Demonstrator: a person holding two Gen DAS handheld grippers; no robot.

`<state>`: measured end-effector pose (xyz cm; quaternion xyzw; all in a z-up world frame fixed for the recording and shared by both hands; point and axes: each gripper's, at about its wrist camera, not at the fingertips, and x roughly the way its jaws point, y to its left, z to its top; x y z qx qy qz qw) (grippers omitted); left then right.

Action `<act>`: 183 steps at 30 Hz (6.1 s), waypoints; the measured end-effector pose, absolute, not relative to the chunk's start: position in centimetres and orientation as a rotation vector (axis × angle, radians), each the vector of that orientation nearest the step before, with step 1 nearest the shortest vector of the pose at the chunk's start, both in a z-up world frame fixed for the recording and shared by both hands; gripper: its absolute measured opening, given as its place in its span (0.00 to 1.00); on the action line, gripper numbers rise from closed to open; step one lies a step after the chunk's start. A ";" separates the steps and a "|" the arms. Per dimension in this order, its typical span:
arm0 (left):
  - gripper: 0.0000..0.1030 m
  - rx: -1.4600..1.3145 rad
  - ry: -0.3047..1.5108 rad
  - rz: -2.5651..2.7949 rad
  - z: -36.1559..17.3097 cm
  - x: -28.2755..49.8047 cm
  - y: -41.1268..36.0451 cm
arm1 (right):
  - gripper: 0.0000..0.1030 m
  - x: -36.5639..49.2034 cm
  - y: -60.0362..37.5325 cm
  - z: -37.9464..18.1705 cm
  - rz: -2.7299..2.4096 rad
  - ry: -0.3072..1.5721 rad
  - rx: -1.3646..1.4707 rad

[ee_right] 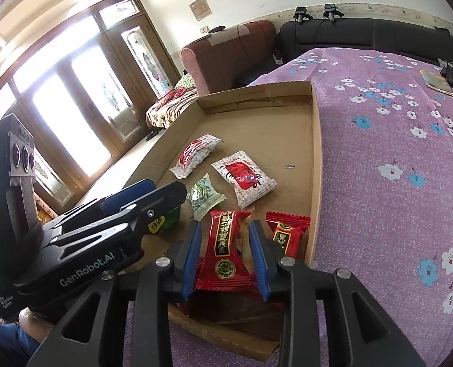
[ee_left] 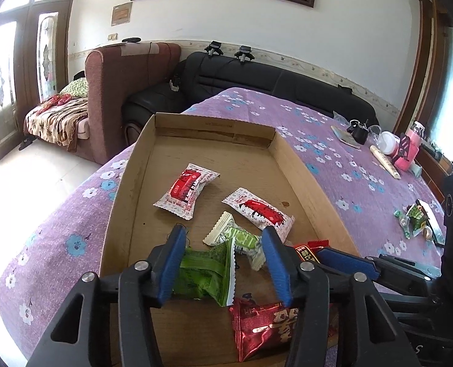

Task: Organize snacks
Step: 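Open the left gripper dropping the green candy while the right releases the red biscuit bar, then move both grippers back to the snack pile on the bed, then grasp the clear-green candy with the left gripper while the right grasps the green pea bag, then hold the green candy and green pea bag in both grippers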

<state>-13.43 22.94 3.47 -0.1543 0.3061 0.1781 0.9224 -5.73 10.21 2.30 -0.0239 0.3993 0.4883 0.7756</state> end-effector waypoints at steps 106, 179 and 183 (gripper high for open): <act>0.67 -0.381 0.861 -0.022 2.6 6.4 5.4 | 0.36 11.1 -12.6 3.8 0.403 0.914 0.010; 0.21 -0.043 0.678 0.127 4.3 6.3 1.6 | 0.32 8.2 -11.9 4.2 0.512 0.744 -0.049; 0.21 -0.052 0.660 0.143 4.6 6.1 1.9 | 0.32 8.0 -11.8 4.5 0.524 0.729 -0.051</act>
